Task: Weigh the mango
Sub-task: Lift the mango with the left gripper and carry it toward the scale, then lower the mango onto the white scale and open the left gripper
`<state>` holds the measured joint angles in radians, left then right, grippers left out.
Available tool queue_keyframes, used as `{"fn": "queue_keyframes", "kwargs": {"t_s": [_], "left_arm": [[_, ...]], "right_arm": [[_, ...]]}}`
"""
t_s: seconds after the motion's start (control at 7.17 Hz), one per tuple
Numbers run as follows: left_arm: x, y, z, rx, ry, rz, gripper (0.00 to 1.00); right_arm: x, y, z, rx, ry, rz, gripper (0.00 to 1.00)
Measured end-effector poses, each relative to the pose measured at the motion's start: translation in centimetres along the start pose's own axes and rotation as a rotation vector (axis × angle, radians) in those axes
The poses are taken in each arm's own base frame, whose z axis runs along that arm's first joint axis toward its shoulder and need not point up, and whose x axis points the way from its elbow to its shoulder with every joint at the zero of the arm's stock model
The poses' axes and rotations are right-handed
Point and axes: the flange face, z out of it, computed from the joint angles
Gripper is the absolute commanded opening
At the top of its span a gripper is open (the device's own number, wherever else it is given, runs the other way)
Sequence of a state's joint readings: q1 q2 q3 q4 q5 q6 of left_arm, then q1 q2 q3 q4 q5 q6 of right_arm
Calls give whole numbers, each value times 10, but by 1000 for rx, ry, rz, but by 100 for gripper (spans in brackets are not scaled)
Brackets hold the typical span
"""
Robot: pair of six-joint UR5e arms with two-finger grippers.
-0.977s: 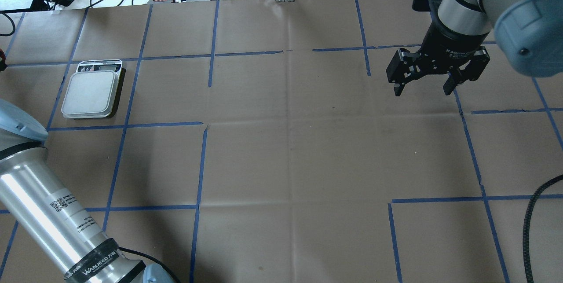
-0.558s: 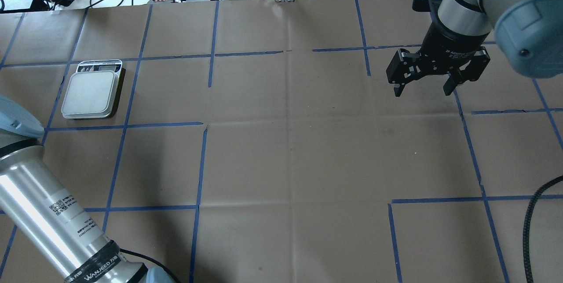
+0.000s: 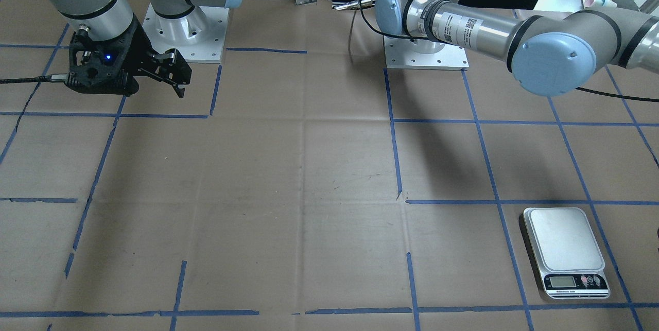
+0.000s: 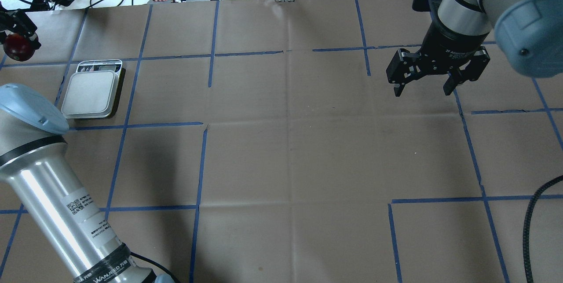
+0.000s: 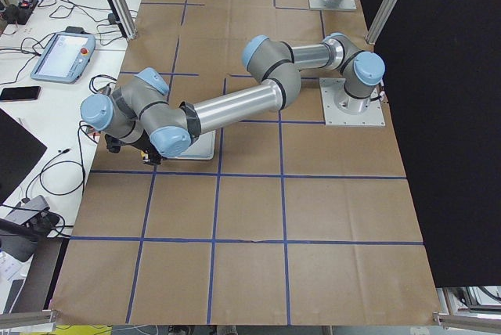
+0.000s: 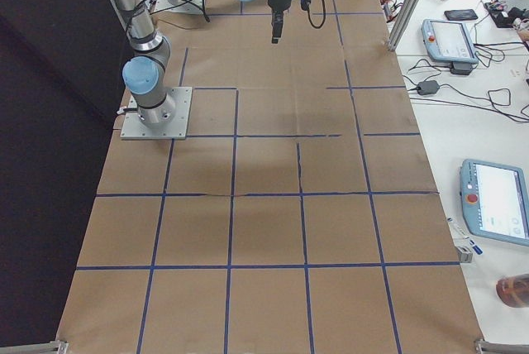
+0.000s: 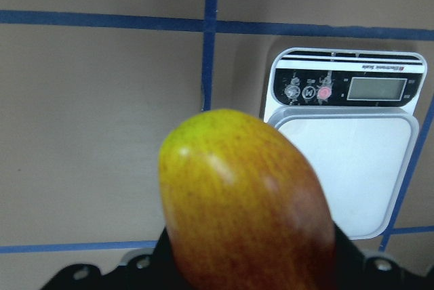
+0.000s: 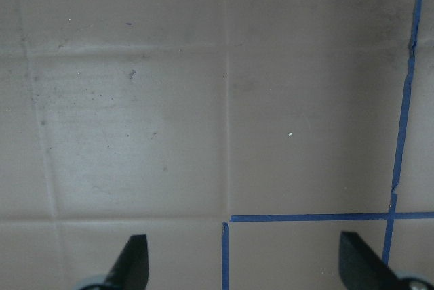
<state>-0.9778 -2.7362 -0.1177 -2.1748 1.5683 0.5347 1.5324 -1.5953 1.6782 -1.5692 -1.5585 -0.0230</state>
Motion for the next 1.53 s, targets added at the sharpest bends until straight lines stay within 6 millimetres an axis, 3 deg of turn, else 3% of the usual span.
{"fn": "queue_keyframes", "kwargs": {"t_s": [0.7, 1.12, 1.53], "left_arm": [[4, -3, 16, -38, 21, -8, 12], [40, 19, 23, -12, -3, -57, 15], [79, 44, 94, 147, -91, -104, 19]], "right_arm": [[0, 0, 0, 0, 0, 0, 100], [0, 0, 0, 0, 0, 0, 100], [0, 0, 0, 0, 0, 0, 100]]}}
